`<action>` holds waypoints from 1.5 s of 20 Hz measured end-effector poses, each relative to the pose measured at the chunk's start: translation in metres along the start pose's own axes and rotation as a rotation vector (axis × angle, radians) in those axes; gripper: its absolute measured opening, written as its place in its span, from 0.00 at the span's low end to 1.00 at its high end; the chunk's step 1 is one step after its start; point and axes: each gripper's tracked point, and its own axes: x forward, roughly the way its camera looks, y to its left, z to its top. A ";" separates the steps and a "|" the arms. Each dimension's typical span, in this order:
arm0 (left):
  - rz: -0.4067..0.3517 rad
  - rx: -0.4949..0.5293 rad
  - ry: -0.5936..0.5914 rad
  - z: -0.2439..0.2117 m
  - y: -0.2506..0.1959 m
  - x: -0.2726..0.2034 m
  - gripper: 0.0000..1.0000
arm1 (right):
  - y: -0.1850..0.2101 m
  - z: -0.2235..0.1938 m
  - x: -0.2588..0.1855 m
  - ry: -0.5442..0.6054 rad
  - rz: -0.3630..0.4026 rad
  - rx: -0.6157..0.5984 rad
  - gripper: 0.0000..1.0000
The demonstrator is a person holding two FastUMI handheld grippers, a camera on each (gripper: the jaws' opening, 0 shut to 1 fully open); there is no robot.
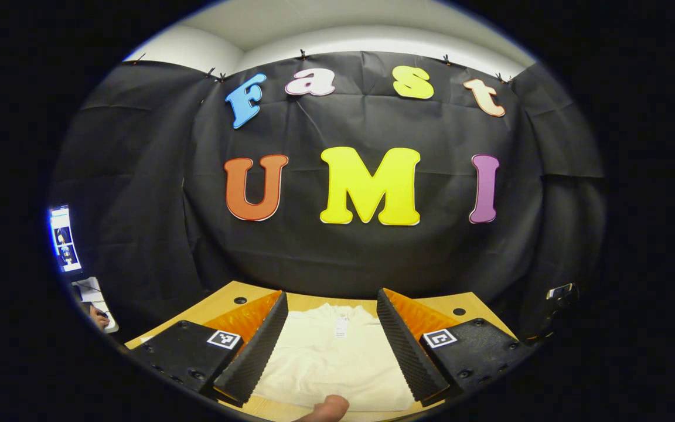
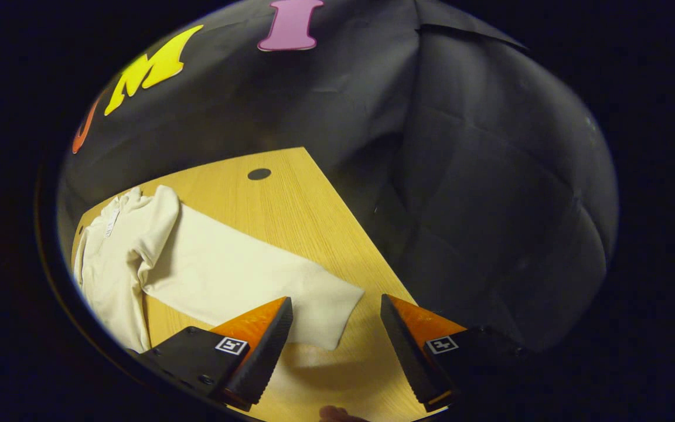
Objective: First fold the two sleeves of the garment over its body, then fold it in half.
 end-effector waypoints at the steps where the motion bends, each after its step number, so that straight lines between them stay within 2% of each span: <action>1: 0.000 0.002 -0.003 -0.001 0.002 -0.002 0.97 | -0.001 -0.007 0.007 0.037 0.017 0.028 0.94; 5: -0.008 0.003 0.012 -0.007 0.017 -0.007 0.97 | 0.007 -0.026 0.025 0.211 0.018 0.186 0.92; 6: -0.006 0.007 0.004 -0.004 0.022 -0.007 0.97 | 0.009 -0.022 0.026 0.213 0.015 0.206 0.91; 7: -0.008 0.007 -0.005 -0.002 0.029 -0.008 0.97 | 0.012 -0.022 0.029 0.252 0.012 0.214 0.89; 8: -0.008 0.007 -0.003 -0.003 0.035 -0.006 0.97 | 0.012 -0.018 0.033 0.269 0.007 0.201 0.82; 10: -0.005 0.014 0.005 -0.006 0.056 -0.005 0.97 | 0.011 -0.017 0.033 0.376 -0.019 0.148 0.77; 11: 0.002 0.012 0.009 -0.007 0.067 -0.003 0.97 | 0.011 -0.017 0.038 0.405 -0.026 0.152 0.80; 12: -0.002 0.004 0.019 -0.012 0.073 -0.001 0.97 | 0.011 -0.015 0.040 0.450 -0.038 0.162 0.70; 13: -0.004 0.003 0.031 -0.016 0.078 0.000 0.97 | 0.013 -0.014 0.041 0.469 -0.040 0.165 0.69; 14: -0.012 0.007 0.052 -0.022 0.083 0.001 0.97 | 0.015 -0.014 0.042 0.482 -0.041 0.167 0.68; 16: -0.020 0.020 0.068 -0.029 0.092 0.001 0.97 | 0.018 -0.011 0.043 0.506 -0.040 0.191 0.60; 18: -0.020 0.033 0.080 -0.036 0.103 0.001 0.97 | 0.020 -0.009 0.043 0.524 -0.057 0.233 0.36; 19: -0.027 0.039 0.088 -0.038 0.106 0.001 0.97 | 0.024 -0.005 0.045 0.522 -0.051 0.267 0.36; 21: -0.037 0.050 0.085 -0.040 0.112 0.001 0.97 | 0.024 -0.006 0.041 0.530 -0.068 0.257 0.10; 23: -0.037 0.062 0.084 -0.042 0.115 0.001 0.98 | 0.020 -0.005 0.037 0.525 -0.076 0.199 0.10; 24: -0.039 0.066 0.086 -0.043 0.116 0.002 0.98 | 0.026 0.000 0.035 0.514 -0.075 0.183 0.03; 27: -0.043 0.068 0.085 -0.045 0.126 0.007 0.97 | 0.033 0.008 0.023 0.486 -0.060 0.120 0.02; 30: -0.072 0.073 0.050 -0.040 0.131 0.014 0.98 | 0.053 0.046 -0.012 0.451 -0.044 0.182 0.02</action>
